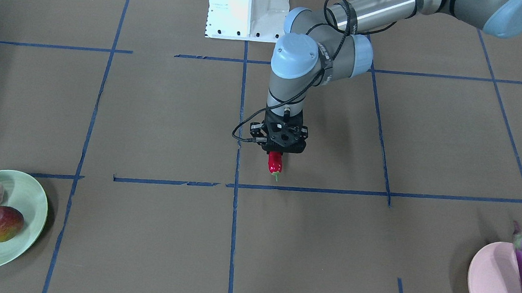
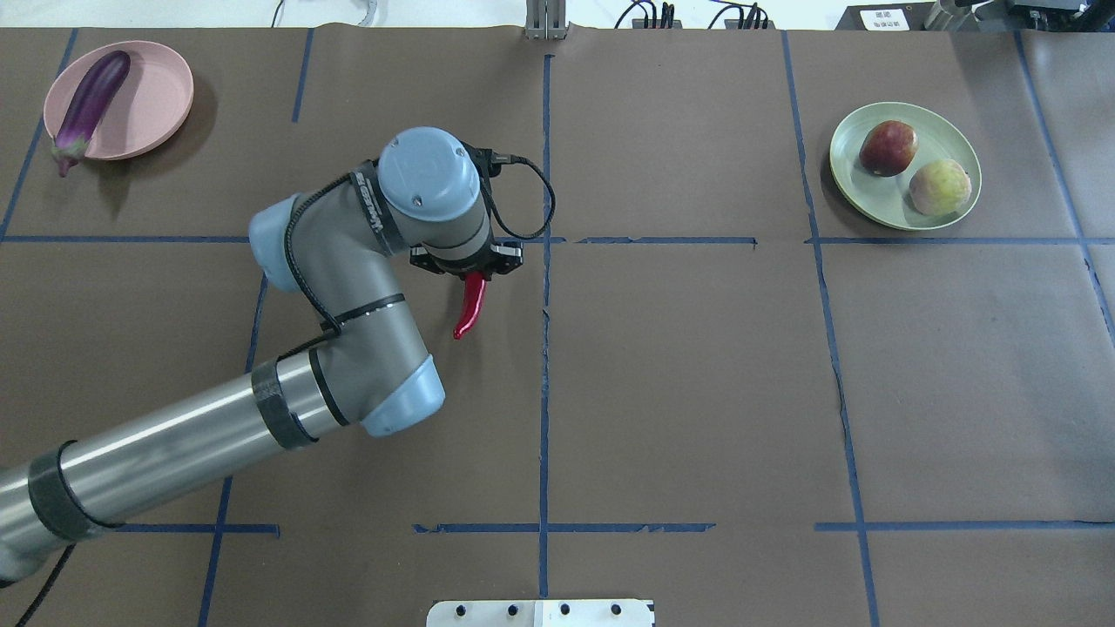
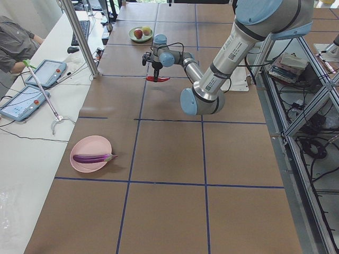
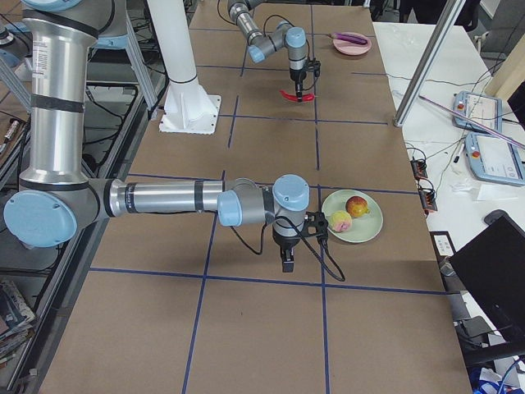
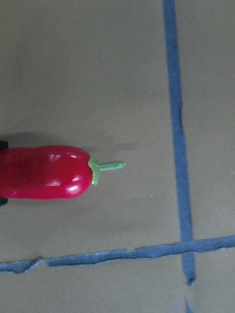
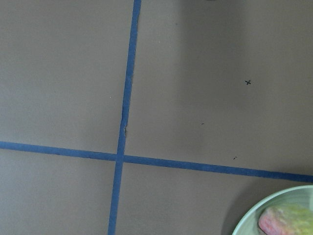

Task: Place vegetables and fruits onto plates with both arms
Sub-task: 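Carry the chili with the left gripper onto the pink plate and release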

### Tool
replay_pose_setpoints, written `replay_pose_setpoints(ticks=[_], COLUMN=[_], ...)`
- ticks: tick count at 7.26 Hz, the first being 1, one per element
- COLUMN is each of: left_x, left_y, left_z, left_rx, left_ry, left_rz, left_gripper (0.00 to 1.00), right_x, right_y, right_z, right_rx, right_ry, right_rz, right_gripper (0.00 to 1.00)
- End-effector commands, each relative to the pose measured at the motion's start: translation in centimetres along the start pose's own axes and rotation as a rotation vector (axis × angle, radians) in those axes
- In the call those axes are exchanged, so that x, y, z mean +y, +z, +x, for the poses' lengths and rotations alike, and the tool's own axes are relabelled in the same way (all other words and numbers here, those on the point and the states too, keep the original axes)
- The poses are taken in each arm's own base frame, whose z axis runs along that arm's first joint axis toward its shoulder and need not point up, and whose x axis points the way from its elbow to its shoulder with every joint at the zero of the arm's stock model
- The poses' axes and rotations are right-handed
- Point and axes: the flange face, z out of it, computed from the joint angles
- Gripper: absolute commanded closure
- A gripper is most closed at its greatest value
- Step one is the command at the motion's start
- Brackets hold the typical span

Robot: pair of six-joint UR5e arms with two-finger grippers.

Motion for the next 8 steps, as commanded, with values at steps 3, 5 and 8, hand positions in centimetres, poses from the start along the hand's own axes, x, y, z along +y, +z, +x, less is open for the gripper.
replay_pose_setpoints(ticks=[3,5,8], left_x=[-22.5,-27.2,-26.8], left_y=[-3.3,-1.9,5.6], left_z=[-26.5,-38.8,-46.6], left_rx=[-0.158,-0.196,-0.253], left_ry=[-0.028,0.062,0.105], left_rz=[-0.037,-0.077,-0.035], left_gripper=[1.0,1.0,0.99], right_x=[0.1,0.0,0.1], right_y=[0.2,0.2,0.2], right_z=[0.1,0.1,0.0], right_rx=[-0.004,-0.002,-0.004], right_ry=[0.002,-0.001,-0.001], right_rz=[-0.004,-0.003,-0.003], right_gripper=[0.0,0.0,0.0])
